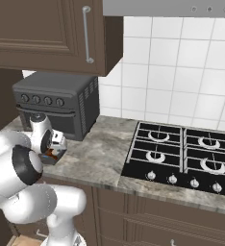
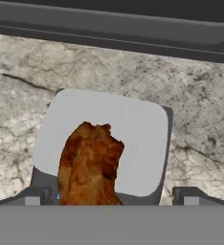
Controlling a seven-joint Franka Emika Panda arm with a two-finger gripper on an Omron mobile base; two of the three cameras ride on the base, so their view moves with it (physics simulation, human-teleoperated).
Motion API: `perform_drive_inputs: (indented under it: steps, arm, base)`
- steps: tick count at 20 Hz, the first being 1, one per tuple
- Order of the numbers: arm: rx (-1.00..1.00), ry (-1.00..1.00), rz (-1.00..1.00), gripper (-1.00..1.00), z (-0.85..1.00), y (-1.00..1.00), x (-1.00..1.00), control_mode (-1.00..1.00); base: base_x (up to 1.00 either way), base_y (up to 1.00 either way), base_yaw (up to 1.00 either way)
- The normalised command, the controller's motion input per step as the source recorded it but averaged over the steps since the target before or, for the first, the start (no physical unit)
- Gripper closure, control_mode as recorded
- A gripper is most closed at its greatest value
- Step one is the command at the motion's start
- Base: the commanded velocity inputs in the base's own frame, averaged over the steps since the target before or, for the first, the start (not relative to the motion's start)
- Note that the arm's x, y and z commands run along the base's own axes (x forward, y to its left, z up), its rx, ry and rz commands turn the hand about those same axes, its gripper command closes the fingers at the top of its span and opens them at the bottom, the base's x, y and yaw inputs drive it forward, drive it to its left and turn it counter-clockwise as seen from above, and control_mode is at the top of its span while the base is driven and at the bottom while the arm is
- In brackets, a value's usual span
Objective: Take the chicken drumstick from the fridge and place it on the digital scale on the counter by the fridge. Wait a few seconds for a reading, then move it to the plate on the dining counter.
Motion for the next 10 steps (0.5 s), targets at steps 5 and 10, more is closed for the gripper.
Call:
perform_drive_inputs:
  steps: [5, 10]
  arm:
    - [0.00, 0.04, 0.00, -1.00, -0.27, 0.14, 0.12, -1.00]
    - [0.00, 0.05, 0.00, -1.00, -0.27, 0.08, 0.04, -1.00]
  base:
    - [0.00, 0.00, 0.00]
    - [0.00, 0.00, 0.00]
